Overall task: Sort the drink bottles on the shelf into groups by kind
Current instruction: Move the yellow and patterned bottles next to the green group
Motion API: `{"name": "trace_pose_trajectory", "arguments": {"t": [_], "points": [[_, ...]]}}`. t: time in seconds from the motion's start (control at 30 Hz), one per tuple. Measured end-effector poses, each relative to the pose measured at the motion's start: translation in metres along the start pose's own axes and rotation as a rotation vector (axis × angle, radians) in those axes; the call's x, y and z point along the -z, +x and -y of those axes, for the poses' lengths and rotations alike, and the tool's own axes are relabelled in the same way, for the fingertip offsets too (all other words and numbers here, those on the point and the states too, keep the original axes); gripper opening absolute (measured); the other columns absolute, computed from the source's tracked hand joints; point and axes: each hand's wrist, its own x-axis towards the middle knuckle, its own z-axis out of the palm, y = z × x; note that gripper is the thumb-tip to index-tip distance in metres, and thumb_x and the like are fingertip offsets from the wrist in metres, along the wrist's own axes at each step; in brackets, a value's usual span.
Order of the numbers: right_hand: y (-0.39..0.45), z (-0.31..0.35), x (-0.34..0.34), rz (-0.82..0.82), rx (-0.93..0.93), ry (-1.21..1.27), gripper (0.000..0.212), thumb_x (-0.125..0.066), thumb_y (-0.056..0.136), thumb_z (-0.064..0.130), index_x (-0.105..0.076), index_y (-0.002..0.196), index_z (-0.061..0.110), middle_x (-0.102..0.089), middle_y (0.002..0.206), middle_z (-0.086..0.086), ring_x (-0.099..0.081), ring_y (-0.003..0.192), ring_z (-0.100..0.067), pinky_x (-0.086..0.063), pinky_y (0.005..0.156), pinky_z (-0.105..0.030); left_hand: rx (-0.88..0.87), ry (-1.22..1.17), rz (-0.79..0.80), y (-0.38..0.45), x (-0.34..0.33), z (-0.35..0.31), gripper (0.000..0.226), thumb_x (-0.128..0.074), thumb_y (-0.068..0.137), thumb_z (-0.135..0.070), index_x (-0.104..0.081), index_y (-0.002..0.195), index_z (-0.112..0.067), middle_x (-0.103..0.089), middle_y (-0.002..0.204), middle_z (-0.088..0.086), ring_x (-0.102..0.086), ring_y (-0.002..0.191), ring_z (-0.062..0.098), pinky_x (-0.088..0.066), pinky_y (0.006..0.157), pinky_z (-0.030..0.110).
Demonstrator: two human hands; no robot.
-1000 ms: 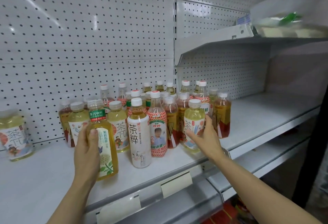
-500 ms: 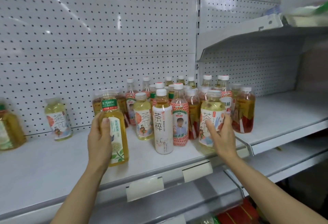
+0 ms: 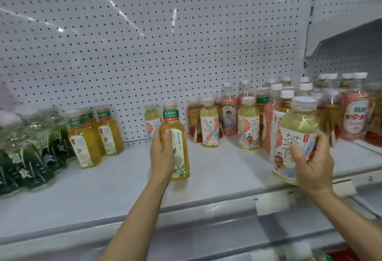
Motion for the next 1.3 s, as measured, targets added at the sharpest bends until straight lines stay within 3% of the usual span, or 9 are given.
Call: {"name": "trace_pose_trajectory", "arguments": {"t": [0.17, 0.33, 0.47, 0.63, 0.77, 0.9, 0.97, 1.13, 1.3], "points": [[-0.028, 0.039, -0.071, 0.048, -0.023, 0.075, 0.064, -0.053, 0.079, 0.066, -0.044, 0.113, 0.013, -0.057, 0.093, 0.016, -0.059, 0.08, 0.01, -0.047, 0.06, -0.009, -0.033, 0.037, -0.017, 0.027, 0.069, 0.014, 0.04, -0.039, 0.106, -0.038, -0.046, 0.142, -0.023, -0.066, 0.117, 0.004, -0.069, 0.092, 0.015, -0.054, 0.066, 0.02], [-0.052, 0.066, -0.139, 0.139, -0.045, 0.089, 0.055, -0.052, 0.079, 0.057, -0.044, 0.118, 0.019, -0.061, 0.099, 0.019, -0.063, 0.087, 0.004, -0.051, 0.067, -0.019, -0.039, 0.06, -0.011, 0.045, 0.128, 0.022, 0.032, -0.038, 0.106, -0.036, -0.043, 0.138, -0.031, -0.058, 0.118, -0.017, -0.058, 0.101, -0.014, -0.05, 0.081, 0.015], [-0.061, 0.087, -0.189, 0.269, -0.057, 0.118, 0.052, -0.052, 0.079, 0.059, -0.044, 0.114, 0.022, -0.063, 0.097, 0.019, -0.062, 0.085, 0.007, -0.049, 0.064, -0.014, -0.013, 0.092, -0.043, 0.06, 0.161, 0.035, 0.043, -0.039, 0.105, -0.04, -0.037, 0.147, -0.029, -0.054, 0.137, -0.002, -0.057, 0.122, 0.015, -0.052, 0.099, 0.041], [-0.063, 0.101, -0.241, 0.435, -0.136, 0.2, 0.039, -0.063, 0.091, 0.032, -0.043, 0.121, 0.015, -0.065, 0.101, 0.011, -0.064, 0.086, 0.004, -0.051, 0.069, -0.015, -0.009, 0.142, -0.071, 0.073, 0.182, 0.046, 0.045, -0.034, 0.107, -0.039, -0.032, 0.15, -0.026, -0.049, 0.133, -0.004, -0.055, 0.111, 0.008, -0.052, 0.096, 0.039], [-0.052, 0.104, -0.271, 0.566, -0.233, 0.225, 0.04, -0.064, 0.091, 0.033, -0.038, 0.117, 0.017, -0.063, 0.106, 0.004, -0.067, 0.091, -0.007, -0.058, 0.075, -0.029, 0.011, 0.269, -0.045, 0.088, 0.194, 0.055, 0.062, -0.037, 0.095, -0.064, -0.028, 0.148, -0.034, -0.045, 0.141, -0.003, -0.051, 0.126, 0.021, -0.047, 0.104, 0.053], [-0.041, 0.098, -0.298, 0.663, -0.293, 0.196, 0.045, -0.067, 0.089, 0.03, -0.037, 0.117, 0.012, -0.062, 0.107, 0.003, -0.065, 0.095, -0.008, -0.057, 0.078, -0.03, -0.02, 0.577, -0.059, 0.096, 0.199, 0.052, 0.09, -0.076, 0.078, -0.054, -0.028, 0.149, -0.026, -0.032, 0.145, 0.006, -0.034, 0.135, 0.024, -0.036, 0.112, 0.048], [-0.039, 0.091, -0.31, 0.704, -0.318, 0.201, 0.044, -0.069, 0.089, 0.027, -0.037, 0.116, 0.013, -0.062, 0.111, 0.0, -0.065, 0.101, -0.015, -0.056, 0.083, -0.035, 0.009, 0.661, -0.118, 0.101, 0.199, 0.052, 0.102, -0.087, 0.066, -0.05, -0.031, 0.148, -0.027, -0.031, 0.141, 0.007, -0.034, 0.132, 0.027, -0.038, 0.108, 0.048], [-0.038, 0.081, -0.336, 0.764, -0.373, 0.241, 0.047, -0.07, 0.087, 0.029, -0.036, 0.117, 0.015, -0.062, 0.116, -0.003, -0.065, 0.104, -0.018, -0.056, 0.088, -0.045, 0.053, 0.717, -0.117, 0.117, 0.197, 0.052, 0.094, -0.083, 0.073, -0.047, -0.034, 0.15, -0.023, -0.044, 0.131, 0.007, -0.052, 0.117, 0.028, -0.047, 0.091, 0.04], [-0.035, 0.079, -0.356, 0.777, -0.4, 0.287, 0.05, -0.072, 0.085, 0.032, -0.037, 0.117, 0.016, -0.062, 0.116, -0.004, -0.065, 0.104, -0.019, -0.054, 0.09, -0.047, 0.069, 0.741, -0.171, 0.122, 0.185, 0.056, 0.087, -0.08, 0.072, -0.035, -0.039, 0.147, -0.021, -0.046, 0.133, 0.008, -0.052, 0.119, 0.03, -0.049, 0.093, 0.042]]}}
